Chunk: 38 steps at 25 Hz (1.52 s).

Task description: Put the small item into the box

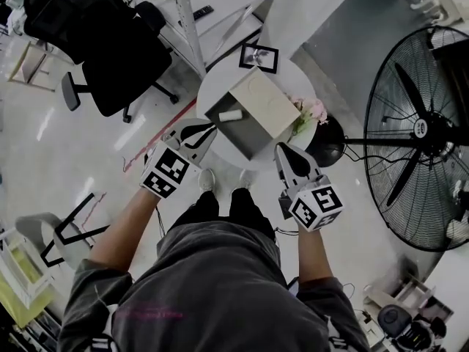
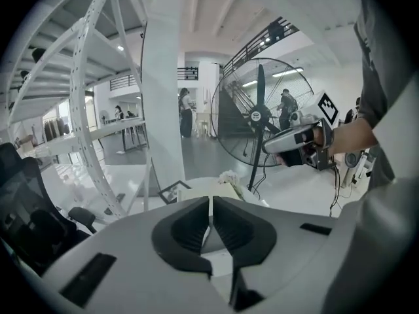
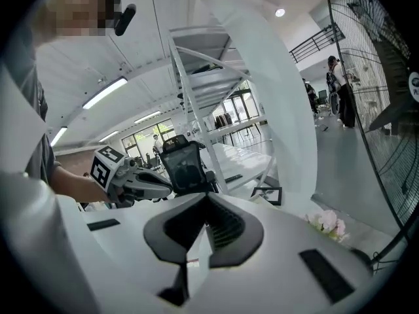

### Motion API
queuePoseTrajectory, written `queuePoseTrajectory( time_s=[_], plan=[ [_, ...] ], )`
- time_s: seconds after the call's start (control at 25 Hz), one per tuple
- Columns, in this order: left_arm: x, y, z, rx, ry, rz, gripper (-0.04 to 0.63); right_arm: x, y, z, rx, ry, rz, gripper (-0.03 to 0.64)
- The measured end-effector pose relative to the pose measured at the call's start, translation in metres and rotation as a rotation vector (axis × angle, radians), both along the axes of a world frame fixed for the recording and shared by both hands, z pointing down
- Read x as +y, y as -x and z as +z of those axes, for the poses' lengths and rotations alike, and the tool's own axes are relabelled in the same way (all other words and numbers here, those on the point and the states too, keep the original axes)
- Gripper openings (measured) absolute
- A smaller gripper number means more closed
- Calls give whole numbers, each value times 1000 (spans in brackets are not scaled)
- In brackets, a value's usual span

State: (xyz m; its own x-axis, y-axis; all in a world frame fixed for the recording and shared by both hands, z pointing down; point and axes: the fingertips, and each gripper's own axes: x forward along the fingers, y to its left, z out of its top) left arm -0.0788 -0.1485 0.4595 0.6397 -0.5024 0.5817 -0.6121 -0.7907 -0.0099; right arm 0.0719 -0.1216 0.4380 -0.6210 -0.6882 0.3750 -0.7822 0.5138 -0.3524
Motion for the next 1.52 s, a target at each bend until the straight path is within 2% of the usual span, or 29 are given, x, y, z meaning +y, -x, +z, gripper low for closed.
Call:
queuePoseTrajectory(
  time_s=[0.32, 0.68, 1.04, 1.28, 1.52],
  plan=[
    [9, 15, -48, 125, -80, -31, 19, 9, 22, -34, 29, -88, -5, 21],
    [23, 26, -88, 297, -81, -55, 14, 19, 40, -64, 53, -161, -17, 20],
    [37, 26, -100, 356, -90, -52, 14, 25, 43, -77, 69, -193, -27, 20],
    [41, 10, -110, 408, -98, 1, 14, 25, 37, -82, 74, -208, -34, 20],
    [40, -2, -110, 388, -109, 25, 14, 23, 29, -83, 68, -208, -36, 20]
  ],
)
